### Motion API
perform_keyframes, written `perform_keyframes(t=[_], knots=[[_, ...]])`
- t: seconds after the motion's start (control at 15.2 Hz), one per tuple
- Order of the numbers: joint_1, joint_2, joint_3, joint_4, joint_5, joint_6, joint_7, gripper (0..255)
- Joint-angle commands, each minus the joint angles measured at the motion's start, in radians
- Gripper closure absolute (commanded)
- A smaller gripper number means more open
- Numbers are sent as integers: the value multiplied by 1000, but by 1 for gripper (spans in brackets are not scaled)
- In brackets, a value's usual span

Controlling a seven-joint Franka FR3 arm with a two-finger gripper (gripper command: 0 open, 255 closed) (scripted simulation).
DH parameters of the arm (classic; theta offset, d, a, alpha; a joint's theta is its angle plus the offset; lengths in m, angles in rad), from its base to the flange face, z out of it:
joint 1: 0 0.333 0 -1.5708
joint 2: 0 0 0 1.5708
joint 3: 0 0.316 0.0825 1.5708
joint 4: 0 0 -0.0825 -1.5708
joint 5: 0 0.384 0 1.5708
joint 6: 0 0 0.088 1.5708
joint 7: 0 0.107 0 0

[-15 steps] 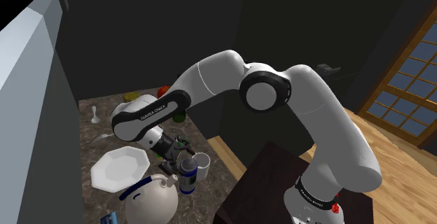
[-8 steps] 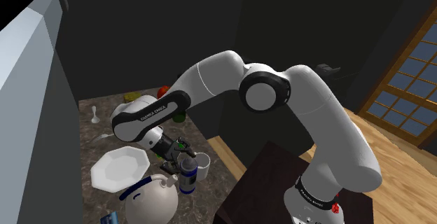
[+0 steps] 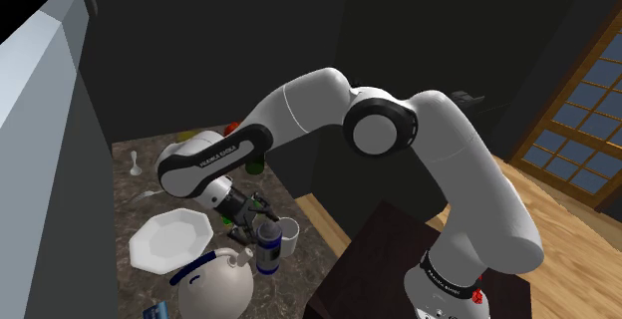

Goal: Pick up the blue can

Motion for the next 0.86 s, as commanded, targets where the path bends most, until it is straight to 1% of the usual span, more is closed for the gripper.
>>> perform_keyframes(t=[0.0,0.66,0.79], knots=[[-1,-14,1,4,2,-18,-1,255],[-5,-93,9,8,13,-100,-3,255],[-5,-94,9,9,13,-102,-3,255]])
